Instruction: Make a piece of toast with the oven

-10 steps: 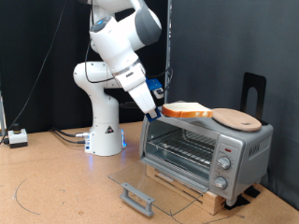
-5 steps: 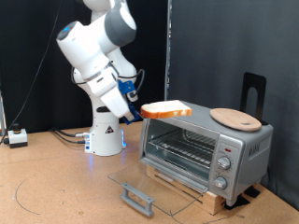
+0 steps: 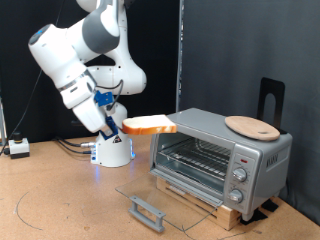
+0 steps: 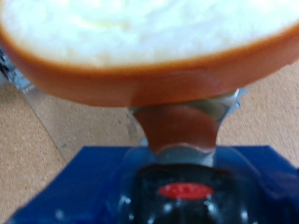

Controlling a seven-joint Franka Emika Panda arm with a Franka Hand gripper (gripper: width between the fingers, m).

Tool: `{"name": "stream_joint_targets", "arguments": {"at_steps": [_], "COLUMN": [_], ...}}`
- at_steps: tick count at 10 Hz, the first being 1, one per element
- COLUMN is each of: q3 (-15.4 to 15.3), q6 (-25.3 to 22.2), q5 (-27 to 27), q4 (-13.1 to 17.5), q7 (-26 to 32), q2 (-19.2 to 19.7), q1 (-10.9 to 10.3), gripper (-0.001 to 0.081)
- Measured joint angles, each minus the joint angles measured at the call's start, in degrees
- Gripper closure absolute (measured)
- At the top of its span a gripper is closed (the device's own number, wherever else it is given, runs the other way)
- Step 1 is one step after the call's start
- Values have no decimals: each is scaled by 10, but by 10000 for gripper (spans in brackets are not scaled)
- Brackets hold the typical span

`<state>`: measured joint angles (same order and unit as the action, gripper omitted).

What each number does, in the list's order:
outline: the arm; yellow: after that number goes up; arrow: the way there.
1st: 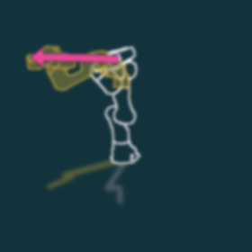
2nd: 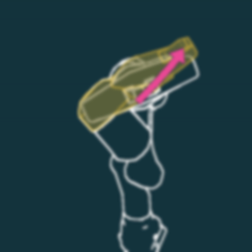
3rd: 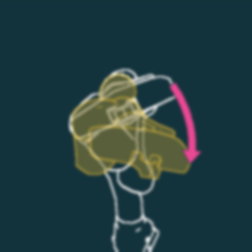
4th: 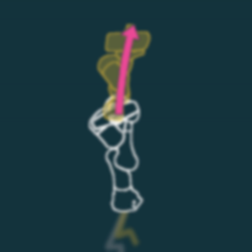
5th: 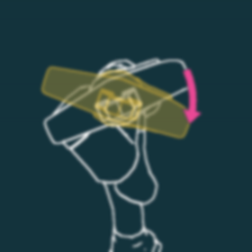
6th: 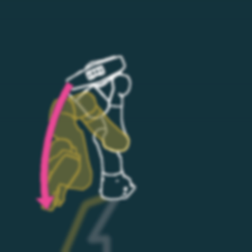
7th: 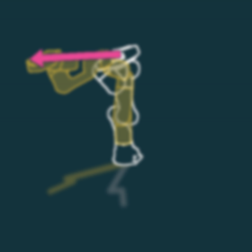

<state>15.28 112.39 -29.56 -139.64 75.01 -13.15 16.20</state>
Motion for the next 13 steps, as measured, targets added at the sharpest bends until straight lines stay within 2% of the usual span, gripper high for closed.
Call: {"name": "stream_joint_targets", "arguments": {"at_steps": [1, 3, 5, 6, 10, 13], "q3": [5, 4, 5, 4, -11, -29], "q6": [-12, -23, -61, -59, 28, 62], "q5": [0, 0, 27, 42, 59, 49], "q4": [15, 12, 10, 5, -27, -47], "q7": [5, 17, 78, 99, 106, 107], "q2": [17, 17, 19, 22, 47, 63], "q1": [2, 2, 2, 2, 0, -6], "gripper": [395, 395, 395, 395, 395, 395]}}
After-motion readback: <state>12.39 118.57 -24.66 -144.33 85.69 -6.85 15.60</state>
